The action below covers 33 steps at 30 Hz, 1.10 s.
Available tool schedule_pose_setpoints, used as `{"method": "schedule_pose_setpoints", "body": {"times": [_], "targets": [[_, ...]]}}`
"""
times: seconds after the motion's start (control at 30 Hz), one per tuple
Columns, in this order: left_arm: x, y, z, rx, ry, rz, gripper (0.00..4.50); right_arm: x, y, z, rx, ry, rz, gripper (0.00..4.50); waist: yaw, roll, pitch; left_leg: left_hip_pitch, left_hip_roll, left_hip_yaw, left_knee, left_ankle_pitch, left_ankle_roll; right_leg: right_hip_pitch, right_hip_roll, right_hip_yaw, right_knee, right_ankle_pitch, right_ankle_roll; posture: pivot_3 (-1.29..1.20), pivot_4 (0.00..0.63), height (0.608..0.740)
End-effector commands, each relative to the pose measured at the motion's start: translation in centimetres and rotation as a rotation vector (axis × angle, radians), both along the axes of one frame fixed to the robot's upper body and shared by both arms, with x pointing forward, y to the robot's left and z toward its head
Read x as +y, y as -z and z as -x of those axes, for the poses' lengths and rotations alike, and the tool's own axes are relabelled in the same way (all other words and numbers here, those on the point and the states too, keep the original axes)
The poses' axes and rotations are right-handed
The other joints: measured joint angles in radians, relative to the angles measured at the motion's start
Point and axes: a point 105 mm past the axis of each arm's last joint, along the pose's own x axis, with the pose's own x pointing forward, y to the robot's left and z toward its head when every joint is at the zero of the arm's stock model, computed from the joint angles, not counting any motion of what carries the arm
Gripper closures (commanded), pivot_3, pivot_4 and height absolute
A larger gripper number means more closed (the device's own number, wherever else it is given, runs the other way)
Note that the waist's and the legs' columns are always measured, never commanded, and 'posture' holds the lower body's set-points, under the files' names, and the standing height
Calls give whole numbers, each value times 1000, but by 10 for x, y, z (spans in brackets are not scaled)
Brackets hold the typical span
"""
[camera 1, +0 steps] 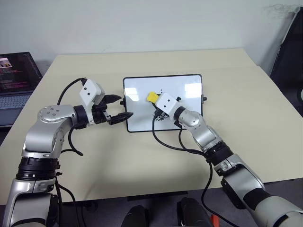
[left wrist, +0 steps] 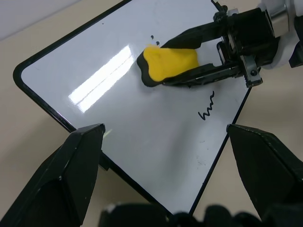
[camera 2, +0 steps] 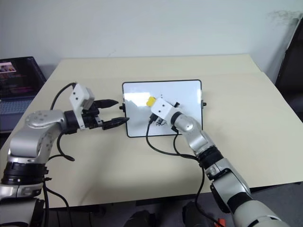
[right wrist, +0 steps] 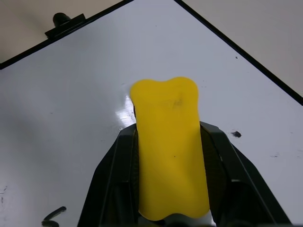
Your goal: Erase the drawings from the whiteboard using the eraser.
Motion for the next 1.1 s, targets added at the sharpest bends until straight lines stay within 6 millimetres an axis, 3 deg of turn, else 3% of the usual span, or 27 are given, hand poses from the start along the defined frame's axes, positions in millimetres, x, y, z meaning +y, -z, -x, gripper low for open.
{"method": "schedule_pose_setpoints", "body": {"times": [0.03,0.17,0.33,0.47,0.7,0.87,1.0,1.1], "targets": [[6,-16,2,-65,-16,3,0,-5,-9,-3,-23,16,-24,3117,0,0,0,0,0,0,0,0,0,0,0,0,0,0,0,0,150,740],[18,-11,0,-50,-62,7,0,-20,-50,-6,-149,45,-115,3119,1,0,0,-1,0,0,0,0,-1,-1,0,0,0,0,0,0,150,740],[23,-8,0,-42,-77,18,0,-49,-59,-19,-189,146,-130,3119,2,0,0,-2,0,0,-1,1,-1,-2,0,-1,-4,0,0,0,150,740],[22,-7,1,-38,-72,19,0,-56,-47,-24,-157,170,-93,3120,0,0,0,-3,0,0,-3,0,-1,-2,0,0,-6,0,0,0,150,740],[21,-8,1,-40,-67,19,0,-34,-3,-11,-70,70,46,3120,-1,0,0,-1,0,1,-2,0,-1,-1,0,0,-5,0,0,0,150,740],[20,-9,2,-41,-62,18,0,-23,15,-2,-34,14,121,3120,-1,-1,-1,-1,0,1,-1,0,-1,0,0,0,-2,0,0,0,150,740],[20,-9,2,-42,-60,16,0,-22,22,0,13,2,132,3120,-1,-1,-1,0,0,1,0,0,0,0,0,0,1,0,0,0,150,740],[20,-10,1,-43,-61,16,0,-24,7,-1,-46,9,89,3120,0,-1,-1,0,0,1,0,0,1,0,0,0,2,0,0,0,150,740]]}}
